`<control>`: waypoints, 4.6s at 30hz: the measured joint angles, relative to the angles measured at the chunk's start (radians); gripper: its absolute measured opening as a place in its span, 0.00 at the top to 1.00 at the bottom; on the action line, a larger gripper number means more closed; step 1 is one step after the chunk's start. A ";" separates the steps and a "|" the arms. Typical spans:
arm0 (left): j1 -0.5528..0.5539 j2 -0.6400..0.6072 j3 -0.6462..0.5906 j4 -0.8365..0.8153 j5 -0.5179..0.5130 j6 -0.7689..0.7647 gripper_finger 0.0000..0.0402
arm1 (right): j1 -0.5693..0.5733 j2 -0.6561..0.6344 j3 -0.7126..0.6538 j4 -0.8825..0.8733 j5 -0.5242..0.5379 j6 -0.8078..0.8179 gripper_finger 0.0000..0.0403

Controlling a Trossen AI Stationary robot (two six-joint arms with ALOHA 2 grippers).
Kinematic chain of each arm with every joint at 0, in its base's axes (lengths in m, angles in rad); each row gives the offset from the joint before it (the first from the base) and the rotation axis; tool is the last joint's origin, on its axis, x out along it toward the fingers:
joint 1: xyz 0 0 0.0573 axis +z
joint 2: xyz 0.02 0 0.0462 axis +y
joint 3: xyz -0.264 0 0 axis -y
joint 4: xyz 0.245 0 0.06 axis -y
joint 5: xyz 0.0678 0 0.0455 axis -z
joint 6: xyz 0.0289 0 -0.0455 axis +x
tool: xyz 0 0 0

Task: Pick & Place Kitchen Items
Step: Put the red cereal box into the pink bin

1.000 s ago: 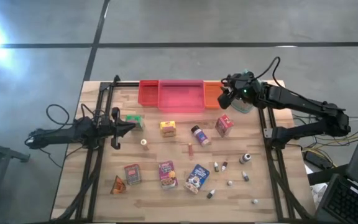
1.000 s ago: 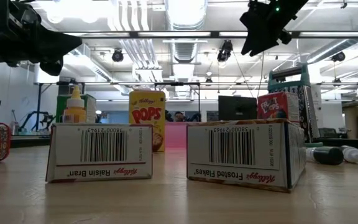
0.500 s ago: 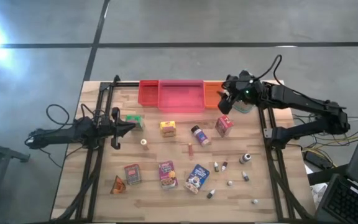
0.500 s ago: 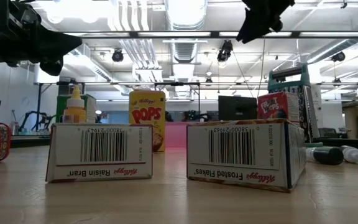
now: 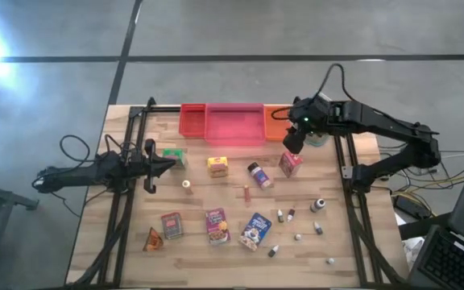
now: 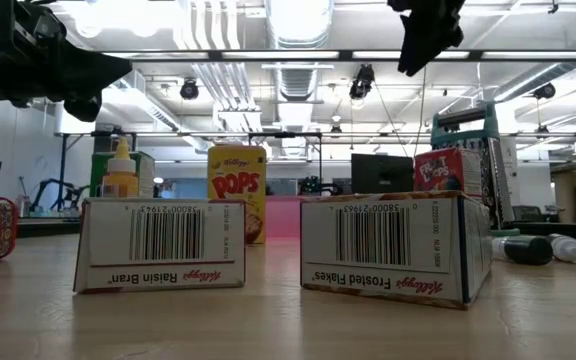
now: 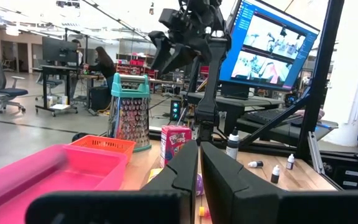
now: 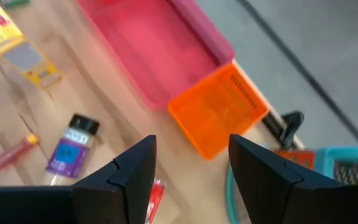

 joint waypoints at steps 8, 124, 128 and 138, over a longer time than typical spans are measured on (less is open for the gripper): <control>0.000 0.000 0.000 0.000 0.000 0.000 0.94 | -0.002 0.096 0.025 -0.117 -0.098 0.151 0.48; 0.000 0.000 0.000 0.000 0.000 0.000 0.94 | -0.031 0.130 -0.381 0.304 -0.335 0.409 0.57; 0.000 0.000 0.000 0.000 0.000 0.000 0.94 | -0.059 0.130 -0.264 0.307 -0.328 0.390 0.59; 0.000 0.000 0.000 0.000 0.000 0.000 0.94 | -0.162 0.235 0.024 0.306 -0.323 0.281 0.60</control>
